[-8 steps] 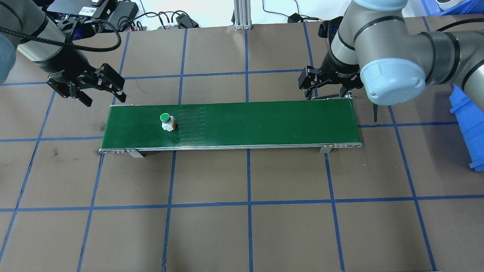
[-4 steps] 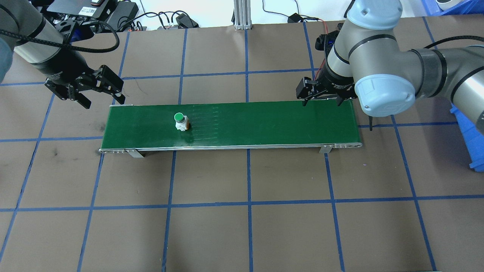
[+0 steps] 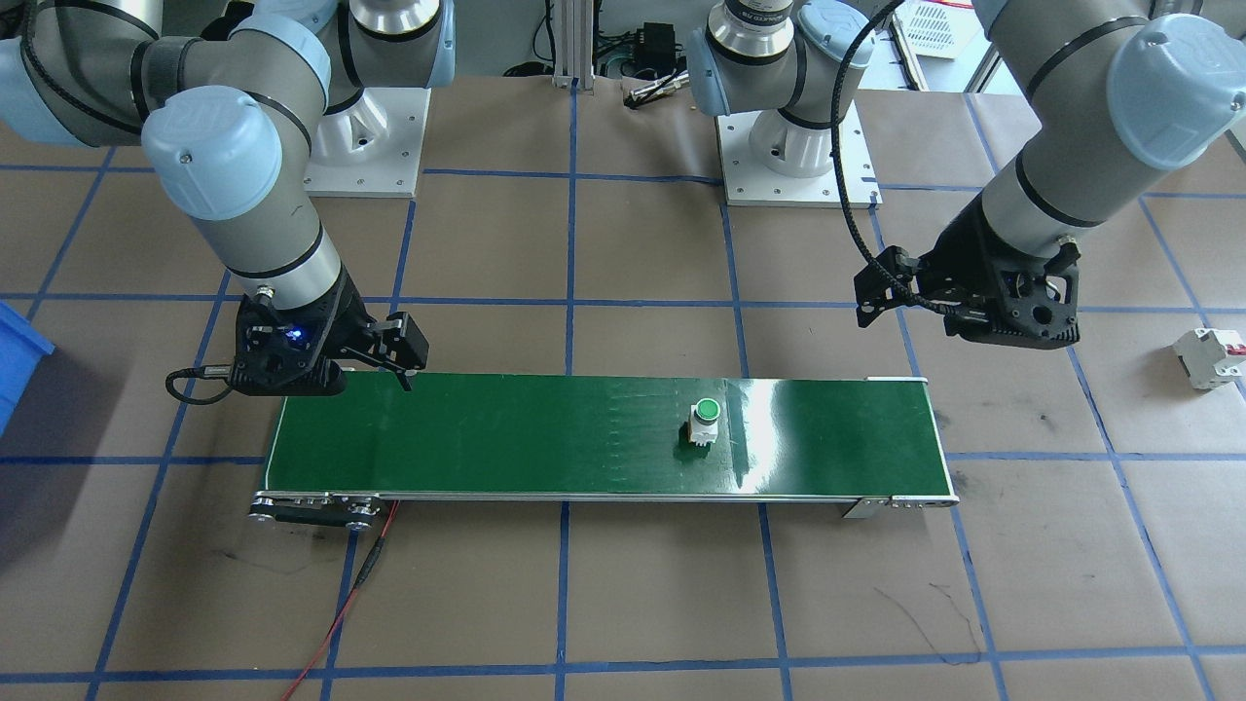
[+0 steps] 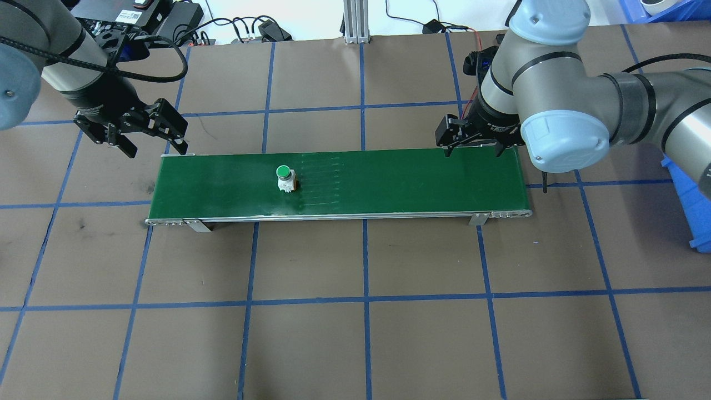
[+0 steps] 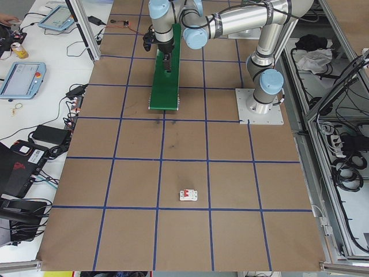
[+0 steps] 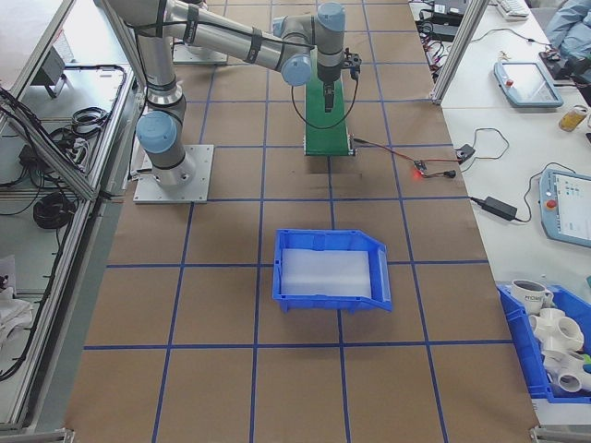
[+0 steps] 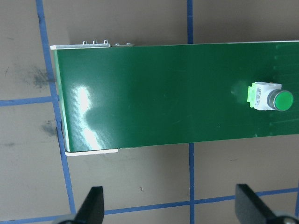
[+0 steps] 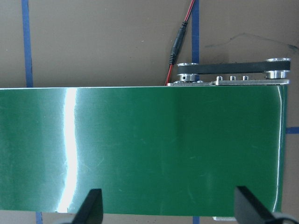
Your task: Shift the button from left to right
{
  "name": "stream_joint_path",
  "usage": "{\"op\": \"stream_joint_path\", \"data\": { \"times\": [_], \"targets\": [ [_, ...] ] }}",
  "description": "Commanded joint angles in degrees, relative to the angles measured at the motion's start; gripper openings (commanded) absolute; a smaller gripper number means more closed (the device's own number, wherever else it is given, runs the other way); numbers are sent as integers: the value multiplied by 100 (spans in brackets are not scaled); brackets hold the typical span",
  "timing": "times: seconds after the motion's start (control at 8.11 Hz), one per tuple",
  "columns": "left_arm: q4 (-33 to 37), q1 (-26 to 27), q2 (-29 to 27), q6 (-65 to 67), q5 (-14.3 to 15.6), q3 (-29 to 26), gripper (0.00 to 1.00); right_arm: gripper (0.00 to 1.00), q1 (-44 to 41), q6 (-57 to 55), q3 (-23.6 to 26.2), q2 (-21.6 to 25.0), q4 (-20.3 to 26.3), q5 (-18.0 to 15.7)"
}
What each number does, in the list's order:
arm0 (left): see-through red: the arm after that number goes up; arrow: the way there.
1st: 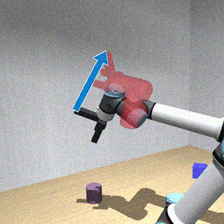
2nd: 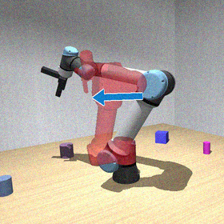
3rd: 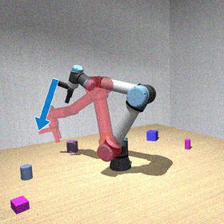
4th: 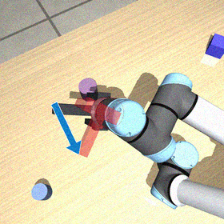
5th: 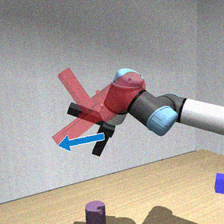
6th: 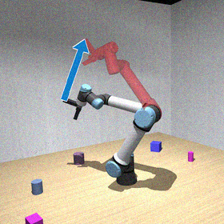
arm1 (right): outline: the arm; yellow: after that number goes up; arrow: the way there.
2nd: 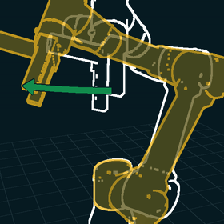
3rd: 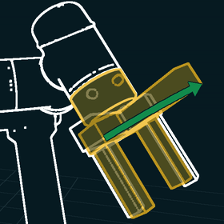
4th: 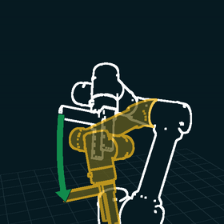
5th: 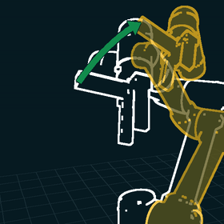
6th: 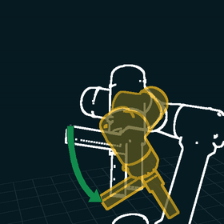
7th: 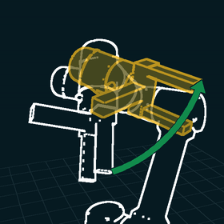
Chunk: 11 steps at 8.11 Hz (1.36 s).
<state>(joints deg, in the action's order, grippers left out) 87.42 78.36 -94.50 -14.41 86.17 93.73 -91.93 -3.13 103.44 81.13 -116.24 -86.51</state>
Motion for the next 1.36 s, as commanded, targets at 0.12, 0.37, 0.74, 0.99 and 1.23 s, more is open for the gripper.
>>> {"op": "stream_joint_path", "data": {
  "times": [0.12,0.37,0.74,0.99,1.23],
  "targets": [
    [-234,495,-16,-97,277,-4,100,100,0,5,0,0,-13,-15],
    [-243,531,-16,-88,277,5,100,100,0,5,0,0,-13,-15],
    [-243,540,106,-97,286,49,100,100,0,-4,0,0,-13,-15],
    [-243,531,107,-97,295,58,100,100,0,-47,-8,0,-30,-6],
    [-243,531,116,-97,295,58,100,100,0,-91,0,0,-39,90]
  ]
}}
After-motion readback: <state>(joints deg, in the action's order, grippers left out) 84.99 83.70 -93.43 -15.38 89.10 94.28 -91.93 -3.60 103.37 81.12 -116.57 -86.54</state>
